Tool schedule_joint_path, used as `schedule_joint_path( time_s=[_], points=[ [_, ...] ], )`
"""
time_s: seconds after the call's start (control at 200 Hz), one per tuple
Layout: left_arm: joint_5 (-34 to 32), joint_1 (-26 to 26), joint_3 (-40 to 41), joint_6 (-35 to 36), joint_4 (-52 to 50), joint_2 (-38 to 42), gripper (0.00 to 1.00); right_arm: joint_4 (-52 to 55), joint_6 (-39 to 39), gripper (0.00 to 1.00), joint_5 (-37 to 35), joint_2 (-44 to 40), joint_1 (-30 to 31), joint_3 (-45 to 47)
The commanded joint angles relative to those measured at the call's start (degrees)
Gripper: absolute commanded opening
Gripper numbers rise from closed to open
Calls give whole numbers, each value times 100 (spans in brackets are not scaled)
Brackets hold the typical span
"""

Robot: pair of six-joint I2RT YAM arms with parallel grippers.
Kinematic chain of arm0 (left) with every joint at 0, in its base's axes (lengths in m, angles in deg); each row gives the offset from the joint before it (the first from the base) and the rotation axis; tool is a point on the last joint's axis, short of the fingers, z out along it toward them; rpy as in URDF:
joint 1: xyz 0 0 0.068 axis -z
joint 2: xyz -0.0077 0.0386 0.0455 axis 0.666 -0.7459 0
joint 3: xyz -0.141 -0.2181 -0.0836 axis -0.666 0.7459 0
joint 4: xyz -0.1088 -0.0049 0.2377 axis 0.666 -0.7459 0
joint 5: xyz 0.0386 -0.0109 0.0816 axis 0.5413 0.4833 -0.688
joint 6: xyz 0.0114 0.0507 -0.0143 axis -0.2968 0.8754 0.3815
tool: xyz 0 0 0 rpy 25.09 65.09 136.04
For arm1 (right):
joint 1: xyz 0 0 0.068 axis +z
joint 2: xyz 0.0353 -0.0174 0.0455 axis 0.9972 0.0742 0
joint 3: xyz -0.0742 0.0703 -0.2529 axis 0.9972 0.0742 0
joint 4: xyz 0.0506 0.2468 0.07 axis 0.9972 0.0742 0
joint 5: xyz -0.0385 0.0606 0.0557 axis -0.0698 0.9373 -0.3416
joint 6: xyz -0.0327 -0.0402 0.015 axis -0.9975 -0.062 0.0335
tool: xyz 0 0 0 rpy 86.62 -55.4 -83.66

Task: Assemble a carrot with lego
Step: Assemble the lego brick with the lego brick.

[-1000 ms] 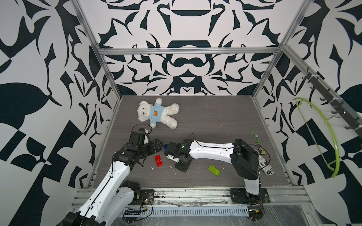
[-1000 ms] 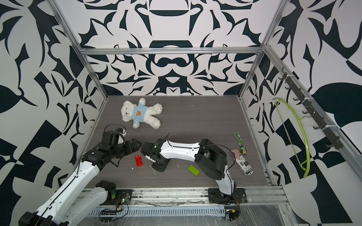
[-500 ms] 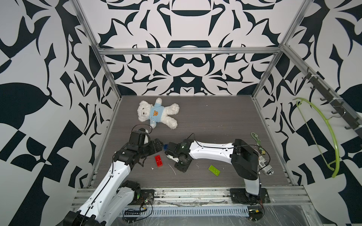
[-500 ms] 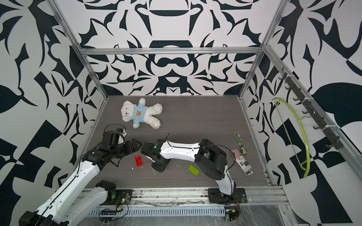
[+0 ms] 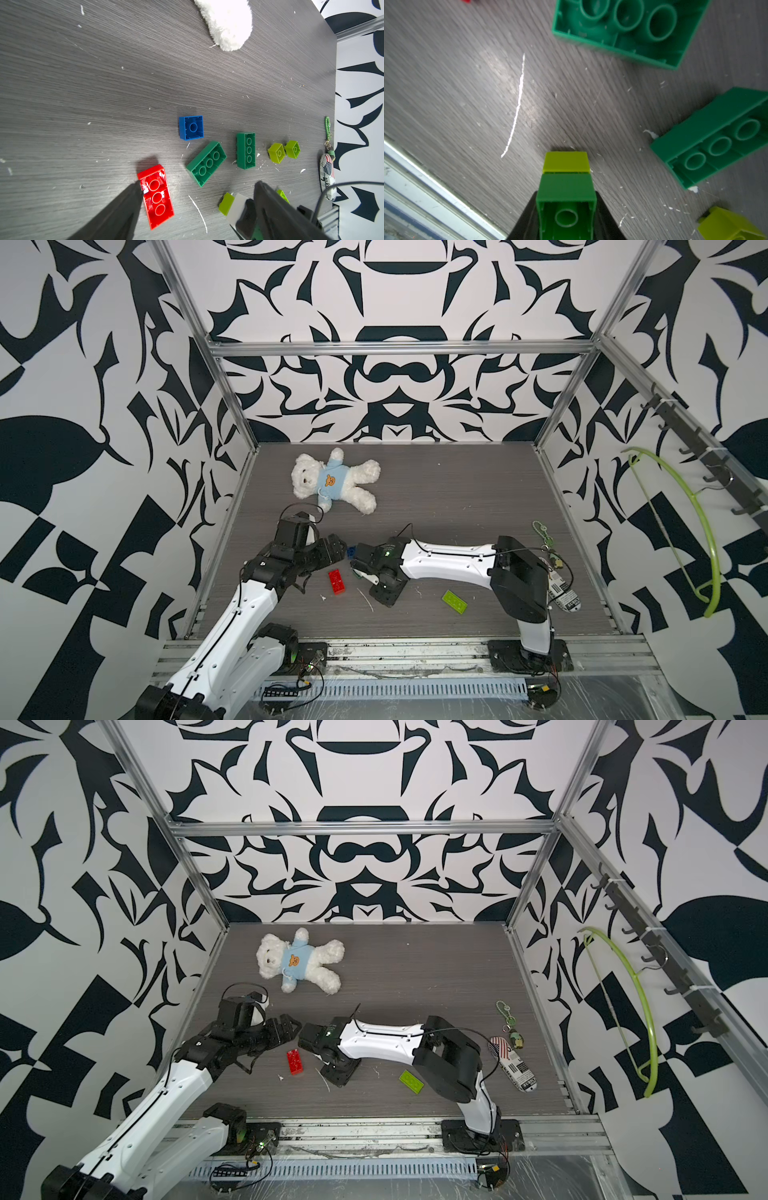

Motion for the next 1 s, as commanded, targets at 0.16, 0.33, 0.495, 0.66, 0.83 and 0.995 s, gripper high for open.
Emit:
schedule_joint_path(
  time_s=[0.16,0.33,0.495,0.66,0.83,0.995],
  points=[
    [88,-25,71,44,66,-33,91,-139,225,32,5,-156,37,-41],
    [98,-25,70,44,81,-57,91,-180,275,35,-11,-122,38,32],
    [102,-25,86,35,71,-43,91,-373,349,36,-90,-160,57,176],
    [105,-25,78,35,67,-51,91,-487,262,37,-268,-232,74,219],
    [87,-25,70,35,54,-33,91,-611,227,36,-314,-224,87,420],
    [85,-25,70,44,61,-25,91,-632,208,34,-246,-92,87,482]
  ],
)
